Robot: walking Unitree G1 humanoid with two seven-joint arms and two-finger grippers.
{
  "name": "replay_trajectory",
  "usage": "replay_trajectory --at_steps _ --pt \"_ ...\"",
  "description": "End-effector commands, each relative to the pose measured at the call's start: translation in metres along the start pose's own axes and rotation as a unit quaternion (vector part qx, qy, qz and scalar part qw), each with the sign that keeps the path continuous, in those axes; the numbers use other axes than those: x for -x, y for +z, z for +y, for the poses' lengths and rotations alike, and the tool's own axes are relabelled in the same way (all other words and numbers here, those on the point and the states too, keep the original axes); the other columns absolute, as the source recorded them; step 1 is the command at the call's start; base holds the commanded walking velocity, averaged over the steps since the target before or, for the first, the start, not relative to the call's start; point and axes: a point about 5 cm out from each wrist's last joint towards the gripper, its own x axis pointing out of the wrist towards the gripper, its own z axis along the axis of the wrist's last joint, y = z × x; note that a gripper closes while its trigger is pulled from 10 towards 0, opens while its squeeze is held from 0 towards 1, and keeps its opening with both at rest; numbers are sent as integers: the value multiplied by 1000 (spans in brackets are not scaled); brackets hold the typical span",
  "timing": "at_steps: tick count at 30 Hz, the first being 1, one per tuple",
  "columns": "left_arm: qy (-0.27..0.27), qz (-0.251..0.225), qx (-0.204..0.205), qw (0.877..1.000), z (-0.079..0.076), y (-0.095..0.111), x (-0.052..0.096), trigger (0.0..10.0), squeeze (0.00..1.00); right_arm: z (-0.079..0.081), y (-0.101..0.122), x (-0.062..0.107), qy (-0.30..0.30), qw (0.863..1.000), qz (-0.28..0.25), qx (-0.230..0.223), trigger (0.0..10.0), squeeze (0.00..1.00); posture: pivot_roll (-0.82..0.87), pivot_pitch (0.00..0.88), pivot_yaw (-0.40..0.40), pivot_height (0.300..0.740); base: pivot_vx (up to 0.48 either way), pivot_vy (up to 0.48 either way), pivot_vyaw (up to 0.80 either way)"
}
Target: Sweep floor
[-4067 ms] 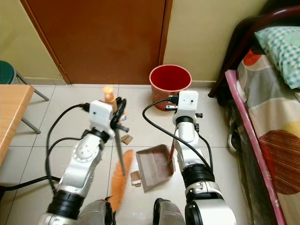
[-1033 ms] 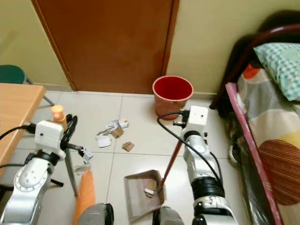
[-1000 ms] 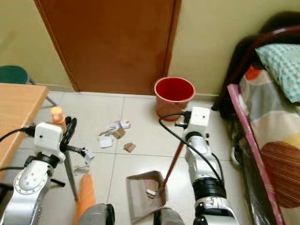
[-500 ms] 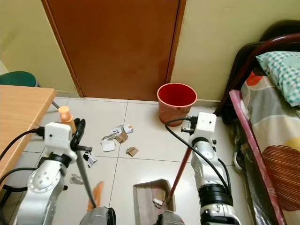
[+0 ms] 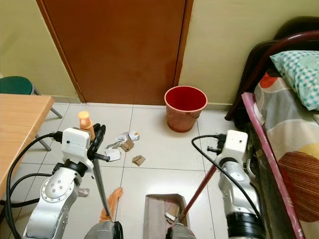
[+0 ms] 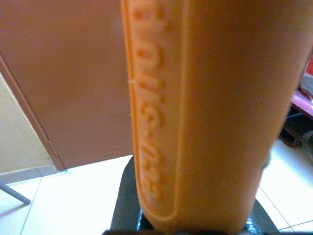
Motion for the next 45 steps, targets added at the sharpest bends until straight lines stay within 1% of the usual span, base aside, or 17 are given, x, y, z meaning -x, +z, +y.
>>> replay_trajectory --at_steps 1,6,12,18,24,27,28,29,34,35,37,38,39,40,42,43,45 --pt "-4 -10 6 1000 -2 5 0 10000 0 -16 -16 12 3 998 65 15 10000 0 21 122 -30 740 0 0 0" --pt "1 -6 6 1000 2 5 1 10000 0 -24 -14 24 28 996 86 19 10000 0 16 130 -29 740 0 0 0" --pt "8 2 13 1000 3 4 1 10000 0 -26 -1 44 111 986 116 34 10000 0 17 144 -20 740 0 0 0" --pt "7 6 13 1000 4 2 2 10000 0 -39 3 49 120 982 138 53 10000 0 15 151 -18 740 0 0 0" --pt "9 3 14 1000 1 5 -2 10000 0 -16 19 32 97 992 78 28 10000 0 12 153 -13 740 0 0 0" --pt "11 4 14 1000 4 4 -3 10000 0 -1 20 25 84 995 61 4 10000 0 27 149 13 740 0 0 0" --pt "11 4 14 1000 4 4 -3 10000 0 -1 20 25 84 995 61 4 10000 0 27 149 13 740 0 0 0" --pt "11 5 12 1000 5 3 -3 10000 0 8 21 22 73 996 46 -11 10000 0 40 151 22 740 0 0 0" --pt "5 3 8 1000 3 4 -6 10000 0 14 21 17 47 998 24 -29 10000 0 72 142 21 740 0 0 0" --pt "14 5 12 1000 3 2 -6 10000 0 19 25 16 48 998 -3 -51 8353 0 73 135 17 740 0 0 0" --pt "17 6 14 1000 4 1 -6 10000 0 21 27 15 49 997 -12 -57 8353 0 73 135 17 740 0 0 0" --pt "22 7 15 1000 3 0 -5 10000 0 23 28 14 50 997 -18 -56 941 0 77 133 9 740 0 0 0" --pt "22 7 15 1000 3 0 -5 10000 0 23 28 14 50 997 -18 -56 941 0 77 133 9 740 0 0 0" --pt "25 7 16 1000 3 -1 -5 10000 0 25 29 12 53 997 -21 -56 0 0 81 133 2 740 0 0 0" --pt "31 6 18 999 3 -1 -5 10000 0 27 32 9 52 997 -29 -47 0 0 83 132 -2 740 0 0 0" --pt "33 4 19 999 4 0 -5 10000 0 27 31 8 49 997 -28 -44 6745 0 84 130 -7 740 0 0 0" --pt "37 1 19 999 6 1 -6 10000 0 26 29 7 43 998 -26 -42 10000 0 84 130 -15 740 0 0 0"
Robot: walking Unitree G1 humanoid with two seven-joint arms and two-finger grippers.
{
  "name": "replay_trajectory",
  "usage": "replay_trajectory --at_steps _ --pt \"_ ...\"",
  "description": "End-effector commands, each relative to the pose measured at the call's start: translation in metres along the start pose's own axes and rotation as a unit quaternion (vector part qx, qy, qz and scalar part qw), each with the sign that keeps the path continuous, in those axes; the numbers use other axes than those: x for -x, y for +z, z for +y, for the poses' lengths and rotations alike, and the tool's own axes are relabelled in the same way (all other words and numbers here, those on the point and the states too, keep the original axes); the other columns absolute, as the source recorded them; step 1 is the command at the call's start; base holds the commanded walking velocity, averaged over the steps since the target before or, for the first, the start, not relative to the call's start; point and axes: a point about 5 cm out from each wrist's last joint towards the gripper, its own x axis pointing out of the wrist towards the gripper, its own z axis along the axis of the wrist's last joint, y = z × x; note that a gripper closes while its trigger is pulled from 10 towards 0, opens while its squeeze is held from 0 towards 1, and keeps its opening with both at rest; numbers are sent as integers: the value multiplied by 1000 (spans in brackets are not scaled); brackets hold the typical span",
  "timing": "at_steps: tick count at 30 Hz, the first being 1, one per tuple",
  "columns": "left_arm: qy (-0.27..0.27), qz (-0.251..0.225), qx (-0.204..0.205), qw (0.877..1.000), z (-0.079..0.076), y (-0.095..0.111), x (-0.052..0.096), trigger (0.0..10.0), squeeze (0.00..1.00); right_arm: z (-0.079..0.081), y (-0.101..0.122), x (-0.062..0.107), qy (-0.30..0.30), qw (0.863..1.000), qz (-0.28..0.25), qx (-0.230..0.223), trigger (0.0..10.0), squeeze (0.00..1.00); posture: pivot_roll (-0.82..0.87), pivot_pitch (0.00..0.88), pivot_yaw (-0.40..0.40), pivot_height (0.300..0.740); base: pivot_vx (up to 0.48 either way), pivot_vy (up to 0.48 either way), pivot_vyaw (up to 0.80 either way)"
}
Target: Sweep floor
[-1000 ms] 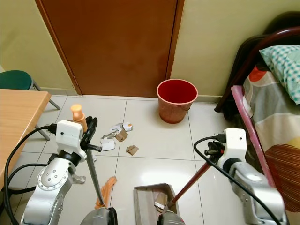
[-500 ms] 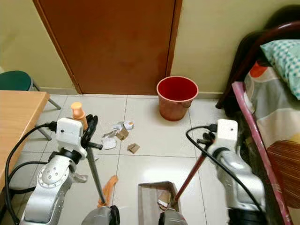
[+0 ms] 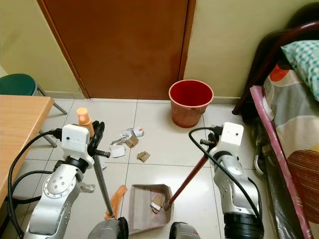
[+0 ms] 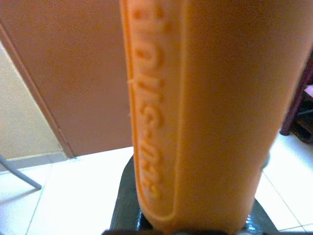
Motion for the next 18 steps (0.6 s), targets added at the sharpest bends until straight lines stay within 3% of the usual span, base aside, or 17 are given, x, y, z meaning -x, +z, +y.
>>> replay_trajectory --at_steps 1,8,18 --pt "14 -6 8 1000 4 0 -1 10000 0 -6 1 -1 -15 1000 -7 8 10000 0 75 134 -20 740 0 0 0" --pt "24 -19 20 999 6 7 -5 10000 0 -4 3 -2 -13 1000 -13 6 10000 0 25 149 -40 740 0 0 0" --pt "27 -33 32 999 1 17 -6 10000 0 3 1 -1 -16 1000 -8 -6 10000 0 18 194 -84 740 316 -261 0"
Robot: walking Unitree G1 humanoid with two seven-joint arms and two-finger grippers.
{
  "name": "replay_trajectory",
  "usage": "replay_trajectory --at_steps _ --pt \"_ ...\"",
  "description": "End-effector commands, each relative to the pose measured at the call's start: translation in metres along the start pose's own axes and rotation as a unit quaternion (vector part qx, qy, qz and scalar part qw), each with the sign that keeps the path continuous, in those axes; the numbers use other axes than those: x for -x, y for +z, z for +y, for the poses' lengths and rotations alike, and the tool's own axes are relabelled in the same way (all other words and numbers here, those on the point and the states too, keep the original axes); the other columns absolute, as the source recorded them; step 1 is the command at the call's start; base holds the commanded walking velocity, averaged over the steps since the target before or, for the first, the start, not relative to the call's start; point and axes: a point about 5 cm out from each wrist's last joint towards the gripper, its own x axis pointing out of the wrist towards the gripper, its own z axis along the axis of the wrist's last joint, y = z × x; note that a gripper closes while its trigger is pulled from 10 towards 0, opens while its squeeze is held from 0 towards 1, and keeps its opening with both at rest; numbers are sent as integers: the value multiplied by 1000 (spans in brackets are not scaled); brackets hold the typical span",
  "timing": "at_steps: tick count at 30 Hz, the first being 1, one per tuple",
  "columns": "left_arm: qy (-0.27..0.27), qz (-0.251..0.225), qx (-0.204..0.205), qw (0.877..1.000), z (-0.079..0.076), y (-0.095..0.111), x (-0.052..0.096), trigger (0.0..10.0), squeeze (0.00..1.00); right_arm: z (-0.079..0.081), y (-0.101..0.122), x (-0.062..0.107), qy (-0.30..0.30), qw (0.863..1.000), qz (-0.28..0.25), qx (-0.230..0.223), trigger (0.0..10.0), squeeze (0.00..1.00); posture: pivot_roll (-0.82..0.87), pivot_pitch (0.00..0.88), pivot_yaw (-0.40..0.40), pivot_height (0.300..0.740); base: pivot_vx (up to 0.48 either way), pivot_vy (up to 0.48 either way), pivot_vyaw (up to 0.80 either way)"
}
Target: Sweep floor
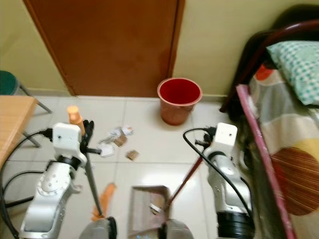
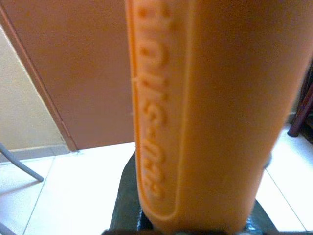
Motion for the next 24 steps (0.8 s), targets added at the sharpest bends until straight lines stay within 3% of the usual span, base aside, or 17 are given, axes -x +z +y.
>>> replay_trajectory --at_steps 1,9,16,24 --pt "-25 -40 36 998 -12 19 -7 10000 0 -5 5 -3 -10 1000 -9 2 10000 0 20 205 -76 740 345 -330 0" --pt "-13 -53 29 998 -3 28 -13 10000 0 10 16 -9 6 999 -37 -1 10000 0 11 179 -17 740 331 -344 0" --pt "-20 -41 37 998 -9 21 -10 10000 0 3 13 -12 -4 999 -35 5 10000 0 8 179 -19 740 356 -317 0" --pt "-17 -41 44 998 -11 21 -11 10000 0 8 11 -12 5 999 -31 9 10000 0 8 167 -30 740 364 -310 0"
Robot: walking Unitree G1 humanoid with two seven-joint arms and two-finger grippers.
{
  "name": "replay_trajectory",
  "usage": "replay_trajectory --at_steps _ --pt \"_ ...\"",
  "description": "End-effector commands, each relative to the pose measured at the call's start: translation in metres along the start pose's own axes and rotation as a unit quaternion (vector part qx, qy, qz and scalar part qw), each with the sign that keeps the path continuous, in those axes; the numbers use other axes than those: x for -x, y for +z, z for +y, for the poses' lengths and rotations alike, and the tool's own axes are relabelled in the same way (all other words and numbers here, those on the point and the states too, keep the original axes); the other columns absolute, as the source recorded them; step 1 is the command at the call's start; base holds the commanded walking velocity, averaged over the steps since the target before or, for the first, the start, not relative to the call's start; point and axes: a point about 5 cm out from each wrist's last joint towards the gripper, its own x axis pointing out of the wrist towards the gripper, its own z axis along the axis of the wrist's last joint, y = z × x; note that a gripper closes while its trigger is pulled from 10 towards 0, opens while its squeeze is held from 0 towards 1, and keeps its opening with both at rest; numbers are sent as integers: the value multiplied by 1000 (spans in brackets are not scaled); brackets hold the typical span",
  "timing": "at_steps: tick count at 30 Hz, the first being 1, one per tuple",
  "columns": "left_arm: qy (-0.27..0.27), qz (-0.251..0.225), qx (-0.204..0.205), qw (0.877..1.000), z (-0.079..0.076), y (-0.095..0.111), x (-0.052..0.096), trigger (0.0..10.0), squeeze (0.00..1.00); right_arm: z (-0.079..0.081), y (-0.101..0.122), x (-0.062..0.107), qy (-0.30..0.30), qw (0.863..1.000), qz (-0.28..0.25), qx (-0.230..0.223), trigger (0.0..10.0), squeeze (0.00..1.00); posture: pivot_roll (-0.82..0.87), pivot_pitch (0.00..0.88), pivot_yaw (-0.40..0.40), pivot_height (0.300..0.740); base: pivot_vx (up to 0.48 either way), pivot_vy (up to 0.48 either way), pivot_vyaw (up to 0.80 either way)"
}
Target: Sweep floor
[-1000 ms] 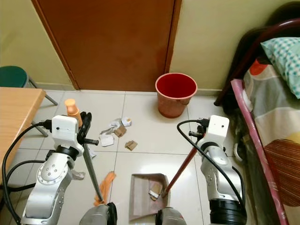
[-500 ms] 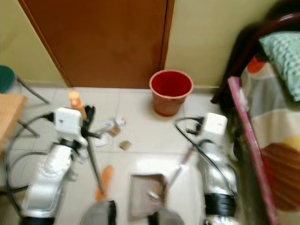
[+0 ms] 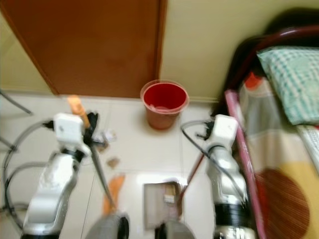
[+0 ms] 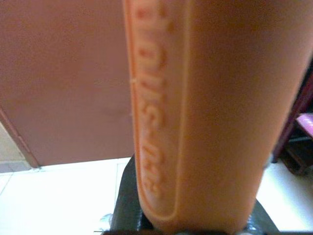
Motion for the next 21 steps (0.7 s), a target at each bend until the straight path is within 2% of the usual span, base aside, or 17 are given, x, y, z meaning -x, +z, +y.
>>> replay_trajectory --at_steps 1,5,8,12,15,21 --pt "-8 -16 20 1000 -8 6 -2 10000 0 -3 1 0 3 1000 -2 -14 10000 0 8 167 -30 740 368 -307 0" --pt "-5 -14 21 1000 -6 4 0 10000 0 -6 -1 1 -2 1000 -2 -15 10000 0 7 156 -27 740 372 -299 0" --pt "-6 -12 28 1000 -6 1 3 10000 0 -11 -7 5 -16 1000 5 -24 10000 0 6 150 -25 740 304 0 0" --pt "4 -6 15 1000 0 -8 11 10000 0 -17 -10 9 -28 999 0 -32 10000 0 -6 124 -7 740 0 0 0" --pt "7 -7 2 1000 5 -10 11 10000 0 -22 -8 9 -35 999 -9 -40 10000 0 -3 119 -5 740 0 0 0" --pt "6 -12 2 1000 10 -12 11 10000 0 -17 2 10 -14 996 -49 -73 10000 0 2 96 -7 740 0 0 0"
